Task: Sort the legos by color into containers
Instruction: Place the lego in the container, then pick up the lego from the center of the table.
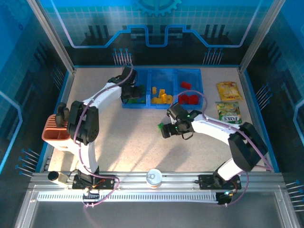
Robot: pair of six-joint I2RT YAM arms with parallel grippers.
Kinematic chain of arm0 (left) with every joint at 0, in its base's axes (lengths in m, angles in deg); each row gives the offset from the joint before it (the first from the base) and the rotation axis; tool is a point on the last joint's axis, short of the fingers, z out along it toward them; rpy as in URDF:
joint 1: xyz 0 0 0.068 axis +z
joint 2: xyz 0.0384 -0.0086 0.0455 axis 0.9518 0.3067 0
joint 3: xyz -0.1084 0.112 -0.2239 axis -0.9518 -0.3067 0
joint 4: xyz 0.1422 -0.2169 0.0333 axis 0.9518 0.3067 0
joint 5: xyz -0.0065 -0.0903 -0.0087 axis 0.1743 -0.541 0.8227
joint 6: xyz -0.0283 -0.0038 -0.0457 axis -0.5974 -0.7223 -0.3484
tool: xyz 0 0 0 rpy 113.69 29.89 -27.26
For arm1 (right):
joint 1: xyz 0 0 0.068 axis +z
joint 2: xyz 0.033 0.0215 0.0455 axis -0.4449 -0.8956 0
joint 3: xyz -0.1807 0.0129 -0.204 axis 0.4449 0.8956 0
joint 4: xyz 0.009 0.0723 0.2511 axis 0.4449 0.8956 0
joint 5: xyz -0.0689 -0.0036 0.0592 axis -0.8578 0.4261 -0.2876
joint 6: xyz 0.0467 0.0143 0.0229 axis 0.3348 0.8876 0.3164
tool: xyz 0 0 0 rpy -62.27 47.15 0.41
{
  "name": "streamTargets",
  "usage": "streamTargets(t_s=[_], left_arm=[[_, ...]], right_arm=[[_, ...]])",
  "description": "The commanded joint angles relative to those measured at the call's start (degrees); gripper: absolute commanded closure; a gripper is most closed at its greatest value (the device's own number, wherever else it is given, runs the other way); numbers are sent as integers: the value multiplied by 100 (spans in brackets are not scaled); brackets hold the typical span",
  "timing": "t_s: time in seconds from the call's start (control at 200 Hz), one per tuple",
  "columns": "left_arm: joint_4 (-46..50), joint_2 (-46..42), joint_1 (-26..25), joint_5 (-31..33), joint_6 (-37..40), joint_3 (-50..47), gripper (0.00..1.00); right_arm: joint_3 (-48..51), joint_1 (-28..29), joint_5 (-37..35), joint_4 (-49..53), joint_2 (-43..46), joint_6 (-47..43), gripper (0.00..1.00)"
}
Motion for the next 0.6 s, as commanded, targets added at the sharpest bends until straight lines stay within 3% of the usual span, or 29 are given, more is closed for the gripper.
streamTargets(t_s=[0.0, 0.08, 0.195, 0.33, 0.49, 0.595], left_arm=[[286, -157, 29, -69, 49, 129, 26], [188, -432, 29, -134, -15, -59, 21], [257, -948, 22, -231, -105, -302, 20], [-29, -2217, 20, -287, -369, -1265, 19], [-239, -3778, 13, -316, -573, -2591, 18], [70, -4708, -140, 43, -563, -3299, 18]], right_arm=[[-456, 139, -86, 30, -360, -55, 11], [-681, 179, -103, 36, -685, -97, 11], [-1088, 215, -274, 191, -1203, -176, 11], [-1475, 215, -344, 300, -1743, -263, 14], [-1844, 324, -440, 543, -2042, -272, 46], [-2362, 457, -609, 881, -2052, -271, 69]])
